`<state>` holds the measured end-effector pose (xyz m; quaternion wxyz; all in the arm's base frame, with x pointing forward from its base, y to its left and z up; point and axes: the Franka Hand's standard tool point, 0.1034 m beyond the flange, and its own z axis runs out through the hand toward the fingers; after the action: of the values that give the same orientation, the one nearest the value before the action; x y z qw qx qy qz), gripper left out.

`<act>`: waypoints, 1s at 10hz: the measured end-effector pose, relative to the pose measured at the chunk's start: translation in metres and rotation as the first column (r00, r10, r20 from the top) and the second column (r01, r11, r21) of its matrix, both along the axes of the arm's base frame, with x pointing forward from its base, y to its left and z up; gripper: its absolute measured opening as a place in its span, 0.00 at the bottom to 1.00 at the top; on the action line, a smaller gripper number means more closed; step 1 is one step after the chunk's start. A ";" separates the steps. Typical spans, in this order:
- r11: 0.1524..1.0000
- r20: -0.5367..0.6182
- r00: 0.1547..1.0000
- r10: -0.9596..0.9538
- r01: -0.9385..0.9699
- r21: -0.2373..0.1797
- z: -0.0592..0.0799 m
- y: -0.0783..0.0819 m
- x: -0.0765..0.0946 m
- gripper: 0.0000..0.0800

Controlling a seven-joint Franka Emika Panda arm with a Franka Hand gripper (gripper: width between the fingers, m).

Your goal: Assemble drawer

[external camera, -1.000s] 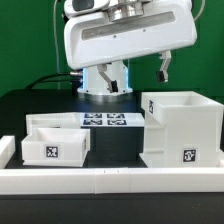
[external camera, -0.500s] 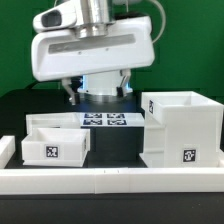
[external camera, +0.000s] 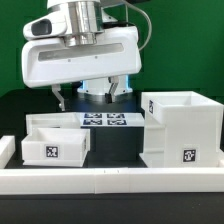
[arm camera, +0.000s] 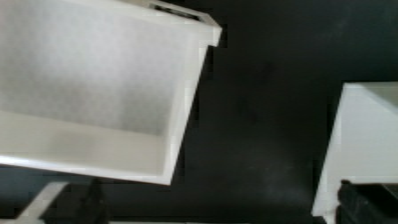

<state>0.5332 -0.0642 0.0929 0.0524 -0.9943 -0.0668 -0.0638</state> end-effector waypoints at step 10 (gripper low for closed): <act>0.994 -0.050 0.999 0.018 -0.023 -0.109 -0.066 -0.022 -0.015 0.81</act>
Offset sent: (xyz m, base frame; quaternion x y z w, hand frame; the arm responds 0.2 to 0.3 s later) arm -0.0045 -0.0330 -0.0328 -0.0869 0.0041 -0.0181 0.9960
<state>0.5183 -0.0865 0.0273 0.0002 -0.9962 -0.0792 -0.0351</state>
